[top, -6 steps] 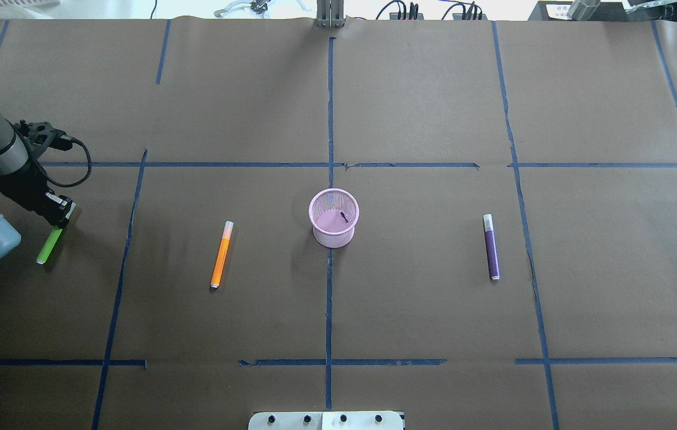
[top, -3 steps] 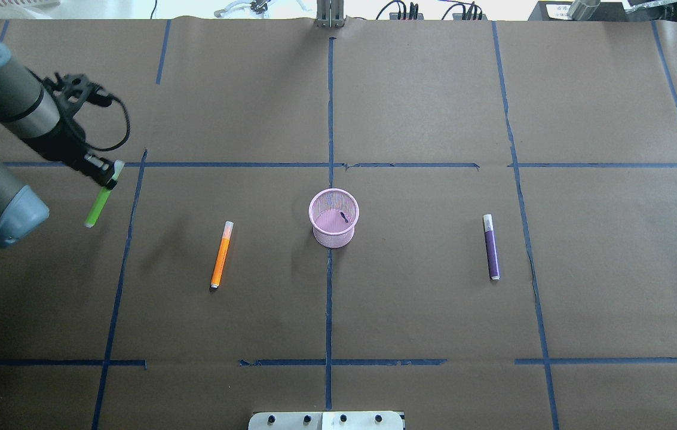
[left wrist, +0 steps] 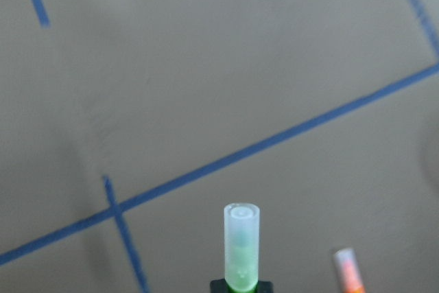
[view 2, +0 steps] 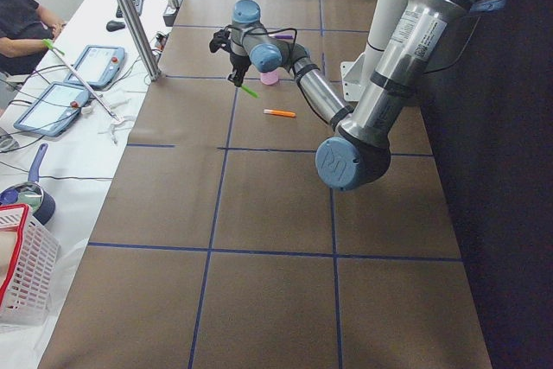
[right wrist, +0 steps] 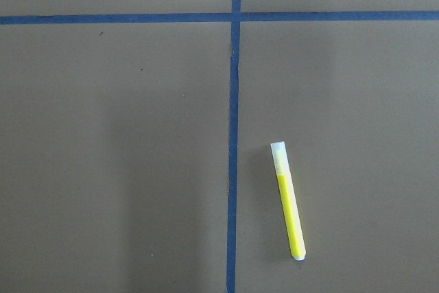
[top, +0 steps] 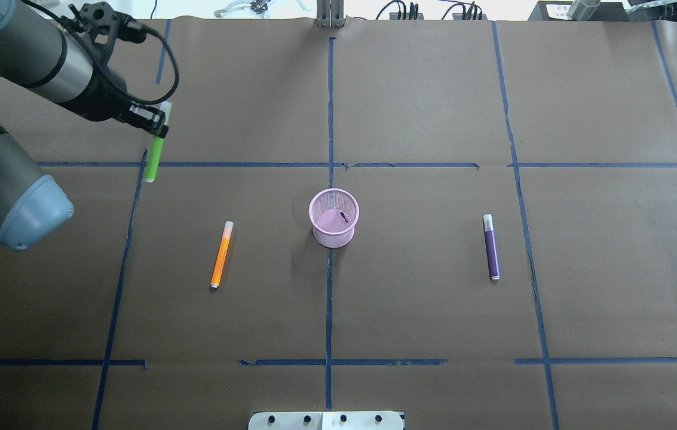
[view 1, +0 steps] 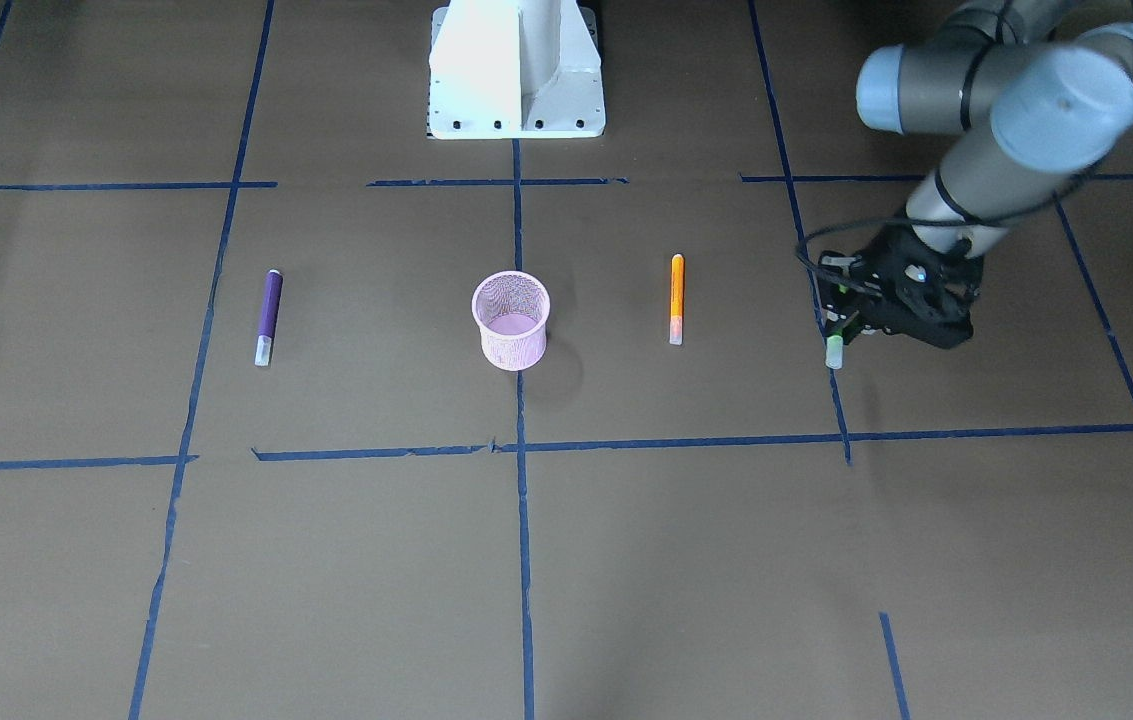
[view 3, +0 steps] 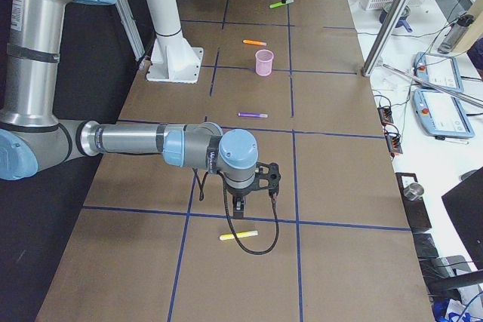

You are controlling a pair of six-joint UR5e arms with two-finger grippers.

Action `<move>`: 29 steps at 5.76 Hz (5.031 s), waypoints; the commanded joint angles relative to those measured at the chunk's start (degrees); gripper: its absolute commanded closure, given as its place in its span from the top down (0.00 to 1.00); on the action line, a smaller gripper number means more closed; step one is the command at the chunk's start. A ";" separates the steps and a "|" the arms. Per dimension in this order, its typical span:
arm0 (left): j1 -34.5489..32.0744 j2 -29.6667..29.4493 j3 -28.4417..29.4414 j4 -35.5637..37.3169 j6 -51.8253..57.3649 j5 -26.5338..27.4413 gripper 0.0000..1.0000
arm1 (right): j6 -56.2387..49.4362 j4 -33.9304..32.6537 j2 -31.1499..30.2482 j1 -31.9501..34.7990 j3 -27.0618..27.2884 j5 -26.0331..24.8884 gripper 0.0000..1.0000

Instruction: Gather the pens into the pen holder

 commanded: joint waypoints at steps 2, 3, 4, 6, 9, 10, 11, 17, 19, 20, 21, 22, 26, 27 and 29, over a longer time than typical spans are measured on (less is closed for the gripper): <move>17.14 -5.65 -6.50 -0.17 -17.71 30.18 0.00 | 0.00 0.00 0.00 0.00 0.00 0.00 1.00; 23.59 -6.09 -5.91 -0.34 -21.15 43.21 0.02 | 0.00 0.00 0.00 0.00 0.09 0.00 1.00; 26.26 -6.01 -5.64 -0.26 -21.36 47.26 0.03 | 0.00 0.00 0.00 0.00 0.09 0.61 1.00; 30.58 -13.25 5.71 -2.26 -31.49 57.89 0.05 | 0.00 0.00 0.00 0.00 0.00 1.93 1.00; 32.79 -13.57 8.32 -4.03 -31.56 60.04 0.22 | -0.09 0.00 0.00 0.00 0.00 1.93 1.00; 33.75 -13.31 8.34 -4.30 -31.47 60.22 0.27 | -0.09 0.00 0.00 0.00 0.00 2.02 1.00; 33.85 -13.39 8.51 -5.34 -31.47 60.22 0.66 | -0.09 0.00 0.00 0.00 0.00 1.93 1.00; 29.12 -12.69 3.24 -8.26 -23.24 58.12 0.89 | 0.61 6.80 0.44 -4.20 -6.29 1.23 1.00; 24.11 -8.40 3.33 -7.29 -21.81 46.90 0.87 | 4.74 9.75 0.88 -7.63 -9.99 -1.29 0.99; 23.75 -7.34 3.24 -7.20 -21.80 46.16 0.87 | 4.74 11.93 4.88 -9.65 -14.37 -2.88 0.96; 23.83 -7.33 3.24 -7.20 -21.80 46.16 0.87 | 4.05 11.95 9.27 -9.84 -21.55 -2.29 0.92; 23.83 -7.33 3.33 -7.20 -21.80 46.16 0.87 | 4.04 11.35 15.15 -10.19 -29.36 -2.11 0.90; 23.92 -7.50 3.24 -7.64 -21.89 46.16 0.88 | 2.03 11.51 15.30 -13.45 -35.59 -1.41 0.82; 23.92 -7.42 3.33 -7.64 -21.89 46.16 0.88 | 1.67 11.51 15.29 -14.75 -35.77 -1.41 0.82; 24.01 -7.42 3.33 -7.73 -21.98 46.16 0.88 | 1.32 11.69 14.33 -16.17 -35.77 -1.58 0.81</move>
